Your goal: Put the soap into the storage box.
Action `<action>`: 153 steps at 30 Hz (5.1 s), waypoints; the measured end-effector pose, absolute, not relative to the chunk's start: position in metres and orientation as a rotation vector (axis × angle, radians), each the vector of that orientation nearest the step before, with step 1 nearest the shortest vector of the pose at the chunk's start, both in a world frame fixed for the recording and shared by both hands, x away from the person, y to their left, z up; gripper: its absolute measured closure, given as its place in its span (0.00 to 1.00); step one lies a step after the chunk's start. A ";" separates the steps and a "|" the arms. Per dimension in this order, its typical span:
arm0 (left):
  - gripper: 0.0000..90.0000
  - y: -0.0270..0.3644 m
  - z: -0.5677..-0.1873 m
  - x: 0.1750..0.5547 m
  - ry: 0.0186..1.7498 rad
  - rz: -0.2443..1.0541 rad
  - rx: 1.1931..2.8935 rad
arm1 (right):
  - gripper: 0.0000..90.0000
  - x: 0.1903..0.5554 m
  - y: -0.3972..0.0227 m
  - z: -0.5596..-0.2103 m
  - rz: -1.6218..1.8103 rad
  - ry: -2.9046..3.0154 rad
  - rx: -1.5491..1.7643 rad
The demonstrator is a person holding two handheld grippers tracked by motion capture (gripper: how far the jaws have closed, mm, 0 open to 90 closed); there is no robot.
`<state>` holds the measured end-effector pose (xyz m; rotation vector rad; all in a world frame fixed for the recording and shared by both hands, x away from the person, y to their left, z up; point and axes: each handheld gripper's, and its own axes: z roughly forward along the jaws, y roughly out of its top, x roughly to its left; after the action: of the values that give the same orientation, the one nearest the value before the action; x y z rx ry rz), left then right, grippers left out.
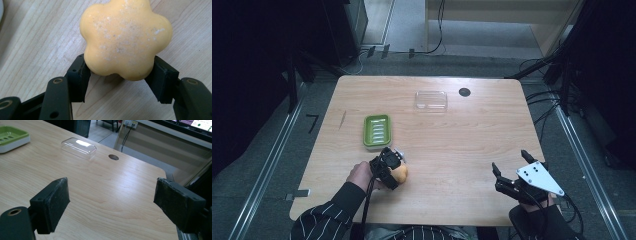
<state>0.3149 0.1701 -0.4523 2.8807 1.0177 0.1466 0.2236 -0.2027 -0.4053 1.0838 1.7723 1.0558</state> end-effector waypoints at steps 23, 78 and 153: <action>0.34 0.169 -0.453 0.318 0.896 0.195 2.917 | 0.15 0.223 -0.203 -0.405 1.054 1.774 1.083; 0.44 0.188 -0.431 0.324 0.983 0.214 2.861 | 0.15 0.223 -0.203 -0.405 1.058 1.771 1.083; 0.44 0.226 -0.393 0.374 1.126 0.297 2.742 | 0.15 0.223 -0.204 -0.406 1.054 1.775 1.087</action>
<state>0.3738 0.2255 -0.3925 2.7416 1.1260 0.2970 0.2226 -0.2040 -0.4055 1.0869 1.7750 1.0539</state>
